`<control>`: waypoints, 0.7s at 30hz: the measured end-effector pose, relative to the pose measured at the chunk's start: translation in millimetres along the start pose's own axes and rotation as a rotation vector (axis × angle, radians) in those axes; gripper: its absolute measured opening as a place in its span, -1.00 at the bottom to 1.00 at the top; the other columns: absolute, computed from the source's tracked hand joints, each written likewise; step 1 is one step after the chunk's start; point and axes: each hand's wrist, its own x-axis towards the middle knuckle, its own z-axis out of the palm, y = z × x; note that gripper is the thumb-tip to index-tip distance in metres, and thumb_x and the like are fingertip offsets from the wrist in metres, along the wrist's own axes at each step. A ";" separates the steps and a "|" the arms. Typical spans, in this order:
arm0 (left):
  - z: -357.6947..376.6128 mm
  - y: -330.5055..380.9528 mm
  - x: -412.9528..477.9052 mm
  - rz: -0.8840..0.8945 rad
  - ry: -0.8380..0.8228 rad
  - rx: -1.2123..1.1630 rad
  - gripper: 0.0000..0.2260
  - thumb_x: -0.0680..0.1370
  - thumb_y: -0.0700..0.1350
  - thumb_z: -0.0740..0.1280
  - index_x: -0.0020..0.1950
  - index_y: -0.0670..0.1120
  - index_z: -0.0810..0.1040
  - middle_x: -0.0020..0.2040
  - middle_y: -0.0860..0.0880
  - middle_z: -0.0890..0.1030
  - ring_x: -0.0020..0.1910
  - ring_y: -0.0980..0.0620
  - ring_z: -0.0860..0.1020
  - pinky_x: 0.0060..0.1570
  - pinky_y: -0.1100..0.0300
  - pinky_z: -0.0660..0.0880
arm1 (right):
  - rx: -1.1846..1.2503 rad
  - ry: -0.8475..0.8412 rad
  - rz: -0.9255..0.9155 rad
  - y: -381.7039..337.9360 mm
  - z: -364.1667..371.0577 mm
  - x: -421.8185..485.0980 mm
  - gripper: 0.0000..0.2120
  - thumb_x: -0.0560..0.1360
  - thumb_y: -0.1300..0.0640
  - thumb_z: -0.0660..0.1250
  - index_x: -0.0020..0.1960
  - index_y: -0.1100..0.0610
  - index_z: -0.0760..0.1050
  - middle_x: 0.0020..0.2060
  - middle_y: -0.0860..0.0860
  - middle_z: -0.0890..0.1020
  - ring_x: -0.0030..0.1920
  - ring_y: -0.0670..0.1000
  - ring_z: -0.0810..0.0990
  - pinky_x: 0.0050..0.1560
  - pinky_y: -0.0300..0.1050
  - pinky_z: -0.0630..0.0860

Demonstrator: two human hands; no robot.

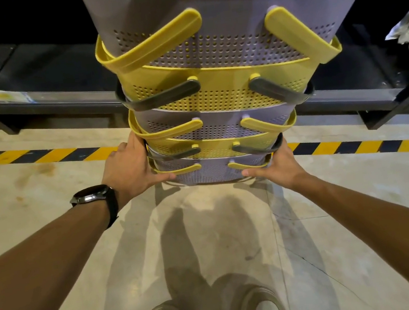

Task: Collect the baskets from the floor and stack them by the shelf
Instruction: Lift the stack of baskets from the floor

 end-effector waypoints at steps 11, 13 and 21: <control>23.1 -5.1 -0.8 -0.070 0.036 -0.130 0.11 0.15 0.53 0.33 0.50 -0.08 0.13 0.31 -0.15 0.53 0.08 -0.21 0.61 -0.17 -0.06 0.61 | -0.061 -0.021 -0.007 9.5 2.4 5.4 0.28 -0.11 -0.44 0.58 0.49 0.00 0.22 0.38 -0.04 0.46 0.40 0.01 0.43 0.39 0.12 0.44; 28.6 -5.2 -3.1 -0.121 0.063 -0.202 0.12 0.13 0.51 0.39 0.50 -0.04 0.12 0.25 -0.12 0.59 0.06 -0.20 0.62 -0.19 -0.02 0.58 | -0.021 -0.026 -0.008 10.3 2.6 6.7 0.22 -0.08 -0.39 0.63 0.46 0.00 0.28 0.34 -0.05 0.51 0.38 -0.01 0.47 0.38 0.11 0.46; 44.1 3.8 0.9 -0.145 0.016 -0.386 0.14 0.10 0.42 0.53 0.53 0.02 0.14 0.39 -0.04 0.52 0.31 -0.16 0.52 0.12 -0.08 0.54 | 0.100 -0.055 -0.049 10.9 5.6 7.5 -0.10 0.05 -0.10 0.71 0.33 0.01 0.48 0.20 -0.13 0.64 0.24 -0.20 0.57 0.27 -0.23 0.50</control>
